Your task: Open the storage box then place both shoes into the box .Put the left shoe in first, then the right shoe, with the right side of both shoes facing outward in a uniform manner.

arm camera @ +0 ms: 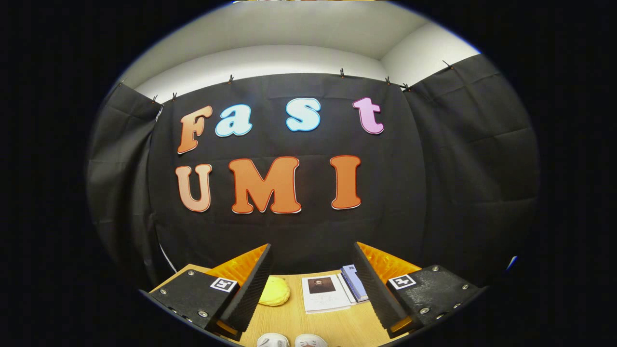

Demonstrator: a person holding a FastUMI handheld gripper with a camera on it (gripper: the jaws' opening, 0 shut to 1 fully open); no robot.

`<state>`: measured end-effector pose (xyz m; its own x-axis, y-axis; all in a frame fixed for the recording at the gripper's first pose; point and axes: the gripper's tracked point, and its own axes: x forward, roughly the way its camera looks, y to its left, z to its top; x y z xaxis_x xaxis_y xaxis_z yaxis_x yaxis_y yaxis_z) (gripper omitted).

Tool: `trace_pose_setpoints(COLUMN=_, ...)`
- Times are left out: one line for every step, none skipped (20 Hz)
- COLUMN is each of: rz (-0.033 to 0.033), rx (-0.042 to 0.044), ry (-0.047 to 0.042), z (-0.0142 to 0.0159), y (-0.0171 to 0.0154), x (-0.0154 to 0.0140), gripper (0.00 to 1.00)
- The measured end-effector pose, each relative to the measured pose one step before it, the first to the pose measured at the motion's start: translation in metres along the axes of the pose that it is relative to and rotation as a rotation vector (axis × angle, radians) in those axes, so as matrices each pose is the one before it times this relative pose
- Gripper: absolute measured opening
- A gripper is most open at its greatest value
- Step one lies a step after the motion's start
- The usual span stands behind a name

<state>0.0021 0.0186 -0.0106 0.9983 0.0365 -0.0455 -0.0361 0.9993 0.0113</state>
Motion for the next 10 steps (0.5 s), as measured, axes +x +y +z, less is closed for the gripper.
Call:
trace_pose_setpoints(rz=0.00765, rx=-0.00198, ry=0.00112, z=-0.00093, y=0.00320, x=-0.00008, gripper=0.98)
trace_pose_setpoints(rz=0.00416, rx=-0.00353, ry=0.00260, z=-0.00046, y=0.00327, x=0.00067, gripper=0.98)
trace_pose_setpoints(rz=0.00739, rx=-0.00345, ry=0.01242, z=-0.00507, y=0.00302, x=-0.00029, gripper=0.98)
trace_pose_setpoints(rz=0.00656, rx=-0.00162, ry=0.02235, z=-0.00648, y=0.00321, x=-0.00097, gripper=0.98)
trace_pose_setpoints(rz=0.00636, rx=0.00017, ry=0.02634, z=-0.00728, y=0.00174, x=-0.00101, gripper=0.98)
trace_pose_setpoints(rz=0.01039, rx=0.00205, ry=0.02312, z=-0.00660, y=0.00397, x=-0.00115, gripper=0.98)
trace_pose_setpoints(rz=0.00798, rx=0.00108, ry=0.02665, z=-0.00706, y=0.00229, x=-0.00153, gripper=0.98)
trace_pose_setpoints(rz=0.00809, rx=-0.00064, ry=0.03171, z=-0.00929, y=0.00338, x=-0.00082, gripper=0.98)
trace_pose_setpoints(rz=0.00265, rx=0.00247, ry=0.03498, z=-0.01151, y=0.00171, x=0.00027, gripper=0.98)
trace_pose_setpoints(rz=0.01793, rx=0.00308, ry=0.03421, z=-0.01049, y=0.00609, x=-0.00107, gripper=0.98)
